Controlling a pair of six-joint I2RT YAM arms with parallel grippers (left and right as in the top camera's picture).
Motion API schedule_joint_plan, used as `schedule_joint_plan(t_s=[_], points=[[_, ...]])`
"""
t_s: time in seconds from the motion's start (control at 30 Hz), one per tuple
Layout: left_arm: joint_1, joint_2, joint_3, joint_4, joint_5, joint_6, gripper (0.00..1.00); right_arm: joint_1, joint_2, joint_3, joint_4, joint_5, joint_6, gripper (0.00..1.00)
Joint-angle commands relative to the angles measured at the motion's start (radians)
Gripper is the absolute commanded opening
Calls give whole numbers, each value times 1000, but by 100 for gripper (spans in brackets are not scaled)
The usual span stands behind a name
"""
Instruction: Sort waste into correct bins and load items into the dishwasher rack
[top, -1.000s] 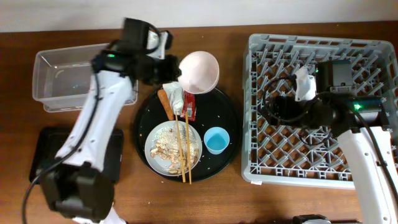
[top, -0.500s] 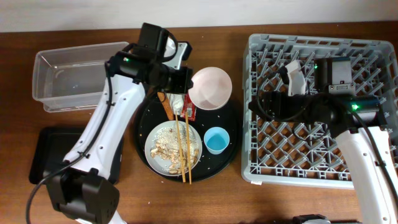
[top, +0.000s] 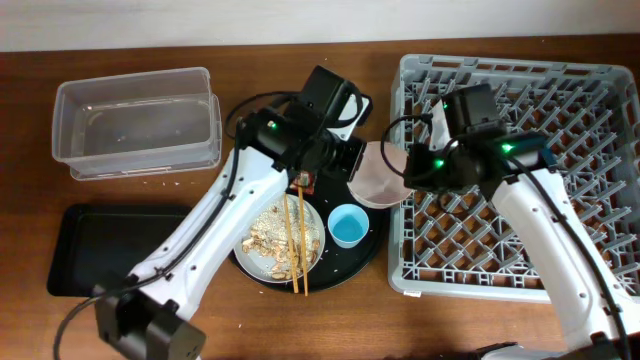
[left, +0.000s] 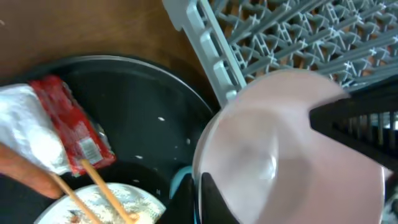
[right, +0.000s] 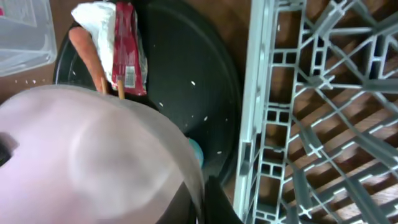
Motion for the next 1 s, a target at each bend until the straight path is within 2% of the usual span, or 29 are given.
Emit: schedule_joint_plan(t_s=[0.0,0.07,0.17,0.23,0.27,0.33,0.47,0.53,0.6,0.67,0.9,0.93,0.97], points=[[12,-62,6,-12,-63,10,100,-30,-45,32,-2,169,23,4],[52,-90,26,-26,-64,10,100,-62,-97,54,-28,396,22,4],[222,-204,74,-44,-78,9,100,-100,-193,60,-15,952,23,4],[351,-283,76,-40,-78,9,100,-108,-188,59,39,1287,17,4],[426,-317,76,-41,-78,9,100,-114,-163,59,84,1353,-48,4],[483,-332,76,-41,-78,9,100,-126,-65,58,146,1396,-181,4],[494,-330,76,-41,-78,9,100,-131,206,58,333,1664,-335,4],[494,-330,76,-41,-78,9,100,-151,325,58,490,1703,-507,4],[494,-330,76,-41,-78,9,100,-163,399,58,583,1703,-603,4],[494,-330,76,-41,-78,9,100,-170,431,58,649,1695,-645,4],[494,-330,76,-41,-78,9,100,-124,509,45,603,1661,-641,4],[494,-330,76,-41,-78,9,100,-98,510,44,601,1649,-641,6],[494,-330,76,-41,-78,9,100,-72,509,44,595,1646,-641,21]])
